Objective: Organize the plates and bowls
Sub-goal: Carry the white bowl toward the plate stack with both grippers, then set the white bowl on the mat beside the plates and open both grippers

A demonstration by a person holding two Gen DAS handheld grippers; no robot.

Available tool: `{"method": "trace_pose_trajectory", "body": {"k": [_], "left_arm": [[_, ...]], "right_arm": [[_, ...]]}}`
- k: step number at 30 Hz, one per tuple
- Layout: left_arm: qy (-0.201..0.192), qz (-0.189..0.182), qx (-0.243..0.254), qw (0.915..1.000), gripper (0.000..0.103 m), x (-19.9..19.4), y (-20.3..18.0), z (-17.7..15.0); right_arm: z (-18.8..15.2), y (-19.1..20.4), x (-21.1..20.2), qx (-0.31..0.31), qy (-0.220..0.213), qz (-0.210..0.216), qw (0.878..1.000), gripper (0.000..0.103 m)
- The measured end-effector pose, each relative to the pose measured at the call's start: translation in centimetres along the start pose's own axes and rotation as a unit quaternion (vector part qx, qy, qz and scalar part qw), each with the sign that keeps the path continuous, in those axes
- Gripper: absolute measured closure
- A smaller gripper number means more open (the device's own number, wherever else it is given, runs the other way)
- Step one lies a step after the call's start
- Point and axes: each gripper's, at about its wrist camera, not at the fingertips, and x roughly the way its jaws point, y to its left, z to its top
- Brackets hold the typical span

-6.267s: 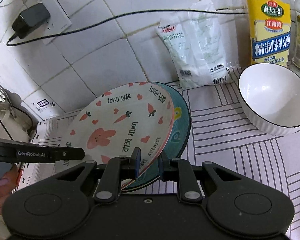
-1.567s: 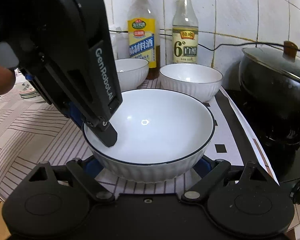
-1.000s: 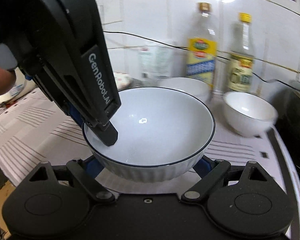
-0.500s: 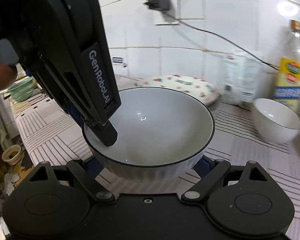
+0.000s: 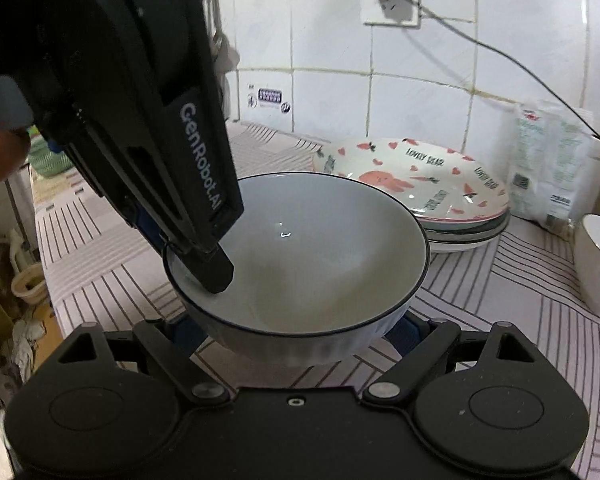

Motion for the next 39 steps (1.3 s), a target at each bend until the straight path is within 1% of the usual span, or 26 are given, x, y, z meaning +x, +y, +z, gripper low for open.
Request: {"method": "trace_pose_trajectory", "body": {"k": [7, 12, 15, 16, 19, 21, 23, 25, 26, 31, 35, 39], "left_arm": [[0.008, 0.006, 0.008, 0.9999, 0.089, 1.3, 0.3, 0.5], [0.009, 0.004, 0.014, 0.9999, 0.089, 1.4, 0.4, 0.6], [0.029, 0.006, 0.015, 0.9995, 0.085, 1.2, 0.2, 0.7], [0.032, 0.009, 0.017, 0.9993, 0.08, 0.9, 0.1, 0.7], [0.032, 0.02, 0.028, 0.9989, 0.068, -0.1, -0.4, 0.3], [0.026, 0.027, 0.034, 0.9987, 0.063, -0.9, -0.9, 0.0], [0.02, 0.031, 0.036, 0.9987, 0.061, -1.7, -1.2, -0.3], [0.015, 0.032, 0.037, 0.9987, 0.055, -2.5, -1.6, -0.7], [0.015, 0.033, 0.039, 0.9986, 0.054, -2.8, -1.9, -0.9], [0.011, 0.043, 0.052, 0.9977, 0.053, -4.2, -3.8, -2.1], [0.003, 0.036, 0.057, 0.9977, 0.052, -5.4, -5.4, -2.9], [-0.007, 0.028, 0.07, 0.9972, 0.05, -6.6, -7.4, -3.3]], "right_arm": [[0.2, -0.1, 1.6, -0.009, 0.018, -0.008, 1.0, 0.011], [0.3, -0.1, 2.2, -0.01, 0.028, -0.014, 0.999, 0.011], [0.2, -0.2, 2.3, -0.007, 0.034, -0.01, 0.999, 0.009], [0.3, -0.3, 2.3, -0.007, 0.037, -0.011, 0.999, 0.008], [0.3, -0.5, 2.0, 0.003, 0.056, -0.022, 0.998, 0.006], [0.1, -0.6, 1.2, 0.016, 0.065, -0.033, 0.997, 0.006], [-0.2, -0.9, 0.0, 0.021, 0.065, -0.037, 0.997, 0.006], [-0.4, -1.3, -1.2, 0.019, 0.065, -0.037, 0.997, 0.006], [-0.4, -1.6, -2.0, 0.019, 0.063, -0.041, 0.997, 0.006], [-0.6, -3.9, -5.4, 0.045, 0.048, -0.058, 0.996, 0.006], [-0.9, -5.7, -7.7, 0.042, 0.049, -0.084, 0.994, 0.006], [-1.2, -7.6, -10.0, 0.055, 0.044, -0.098, 0.993, 0.007]]}}
